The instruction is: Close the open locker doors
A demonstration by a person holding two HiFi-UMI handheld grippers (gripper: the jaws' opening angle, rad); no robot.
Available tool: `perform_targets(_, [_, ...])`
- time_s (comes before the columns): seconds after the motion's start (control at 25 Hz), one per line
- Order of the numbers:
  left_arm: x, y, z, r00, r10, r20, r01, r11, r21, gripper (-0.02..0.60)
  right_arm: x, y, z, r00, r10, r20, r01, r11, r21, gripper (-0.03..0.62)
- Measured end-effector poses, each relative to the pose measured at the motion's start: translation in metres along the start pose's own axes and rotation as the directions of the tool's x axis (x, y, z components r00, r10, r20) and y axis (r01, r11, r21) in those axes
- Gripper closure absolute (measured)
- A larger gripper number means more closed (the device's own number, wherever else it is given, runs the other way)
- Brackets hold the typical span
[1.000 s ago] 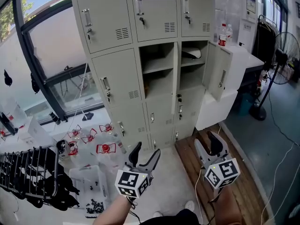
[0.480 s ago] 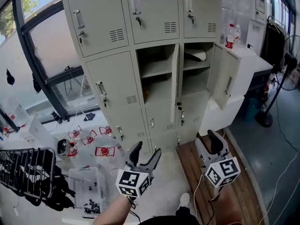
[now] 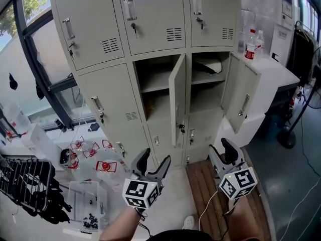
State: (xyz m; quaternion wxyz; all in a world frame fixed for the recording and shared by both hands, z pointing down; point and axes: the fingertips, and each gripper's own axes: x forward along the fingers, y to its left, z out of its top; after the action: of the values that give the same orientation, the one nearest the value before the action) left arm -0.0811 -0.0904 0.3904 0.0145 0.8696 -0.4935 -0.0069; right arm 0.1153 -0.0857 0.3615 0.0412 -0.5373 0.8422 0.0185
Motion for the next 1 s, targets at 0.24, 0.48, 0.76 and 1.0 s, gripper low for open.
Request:
perform_targets(0.24, [0.042,-0.016,0.007,0.998,0.051,0.021,-0.051,0.999,0.005,0.279,0.013,-0.043,0.003,0.998,0.057,0.009,-0.057,0.998,0.0,0.39])
perform_targets(0.48, [0.068,-0.027,0.015,0.996,0.076,0.036,-0.077,0.997,0.021,0.279,0.021,-0.071,0.004,0.996,0.084,0.021,-0.084,0.996,0.013,0.39])
perform_targets(0.76, [0.093,-0.014,0.027,0.995,0.08,0.059,-0.081,0.996,0.026,0.279,0.035,-0.083,0.003,0.997,0.08,0.019,-0.08,0.997,0.017,0.39])
perform_targets(1.0, [0.123,0.008,0.026,0.998,0.039,0.049,-0.04,0.999,0.026,0.281,0.063,-0.09,-0.001,0.999,0.042,0.018,-0.042,0.999,0.014,0.39])
